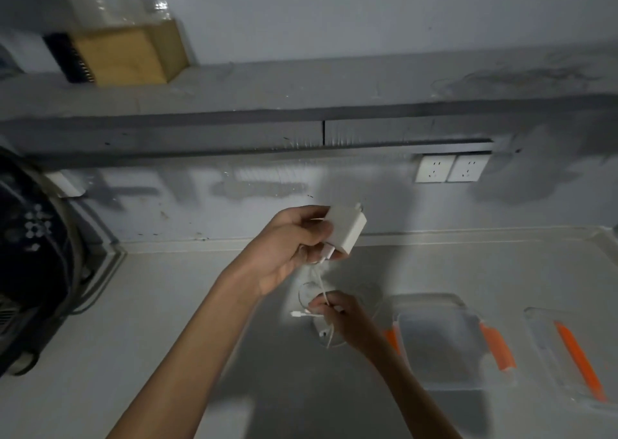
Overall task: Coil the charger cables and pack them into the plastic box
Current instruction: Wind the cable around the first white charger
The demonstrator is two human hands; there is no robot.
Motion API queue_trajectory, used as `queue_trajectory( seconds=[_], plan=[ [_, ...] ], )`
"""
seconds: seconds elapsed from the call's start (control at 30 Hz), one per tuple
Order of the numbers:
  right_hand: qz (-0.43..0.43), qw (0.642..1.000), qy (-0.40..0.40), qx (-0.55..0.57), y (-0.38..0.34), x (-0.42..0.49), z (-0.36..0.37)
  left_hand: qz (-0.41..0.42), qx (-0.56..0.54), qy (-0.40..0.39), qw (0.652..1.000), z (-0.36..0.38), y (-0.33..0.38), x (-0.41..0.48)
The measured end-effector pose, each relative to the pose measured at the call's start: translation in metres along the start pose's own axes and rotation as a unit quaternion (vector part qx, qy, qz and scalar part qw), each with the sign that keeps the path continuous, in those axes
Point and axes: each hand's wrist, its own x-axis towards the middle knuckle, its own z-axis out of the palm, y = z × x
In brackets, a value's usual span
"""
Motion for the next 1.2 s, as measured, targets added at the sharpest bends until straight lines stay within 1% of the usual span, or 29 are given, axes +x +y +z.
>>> queue_trajectory(
  seconds=[0.13, 0.23, 0.33, 0.4, 0.5, 0.6, 0.67, 0.77, 0.83, 0.87, 0.93, 0.97, 1.0, 1.03, 1.1, 1.2],
  plan=[
    [-0.012, 0.999, 0.052, 0.001, 0.003, 0.006, 0.001, 0.000, 0.048, -0.041, 0.998, 0.010, 0.013, -0.023],
    [-0.040, 0.994, 0.095, 0.019, 0.017, 0.002, -0.001, 0.012, 0.056, -0.064, 0.996, 0.019, 0.023, -0.039],
    [-0.083, 0.986, 0.142, -0.019, 0.035, -0.014, -0.014, 0.043, 0.047, -0.073, 0.995, 0.028, 0.035, -0.052],
    [-0.079, 0.988, 0.131, -0.029, 0.046, -0.025, -0.023, 0.056, 0.044, -0.072, 0.995, 0.035, 0.041, -0.061],
    [-0.035, 0.995, 0.088, -0.033, 0.070, -0.040, -0.032, 0.072, 0.029, -0.063, 0.995, 0.050, 0.049, -0.072],
    [0.009, 0.996, 0.090, -0.018, 0.086, -0.054, -0.043, 0.102, 0.005, -0.056, 0.993, 0.069, 0.060, -0.084],
    [0.037, 0.993, 0.107, -0.043, 0.098, -0.068, -0.057, 0.122, 0.001, -0.067, 0.990, 0.089, 0.065, -0.094],
    [0.063, 0.988, 0.082, -0.118, 0.110, -0.080, -0.076, 0.141, -0.004, -0.079, 0.987, 0.119, 0.068, -0.110],
    [0.091, 0.983, 0.087, -0.135, 0.112, -0.089, -0.092, 0.153, 0.006, -0.081, 0.985, 0.142, 0.068, -0.121],
    [0.106, 0.982, 0.097, -0.120, 0.112, -0.092, -0.103, 0.158, 0.017, -0.082, 0.984, 0.153, 0.067, -0.127],
    [0.154, 0.980, 0.128, 0.013, 0.110, -0.101, -0.129, 0.166, 0.037, -0.080, 0.982, 0.177, 0.064, -0.137],
    [0.187, 0.969, 0.137, 0.090, 0.110, -0.104, -0.141, 0.172, 0.038, -0.077, 0.981, 0.187, 0.063, -0.143],
    [0.225, 0.953, 0.129, 0.154, 0.112, -0.108, -0.156, 0.179, 0.032, -0.076, 0.980, 0.197, 0.062, -0.148],
    [0.250, 0.943, 0.120, 0.186, 0.119, -0.110, -0.171, 0.185, 0.022, -0.078, 0.979, 0.209, 0.060, -0.153],
    [0.259, 0.940, 0.112, 0.190, 0.141, -0.111, -0.197, 0.187, 0.008, -0.078, 0.979, 0.232, 0.056, -0.160],
    [0.266, 0.943, 0.151, 0.130, 0.172, -0.101, -0.222, 0.164, 0.021, -0.069, 0.984, 0.261, 0.045, -0.157]
  ],
)
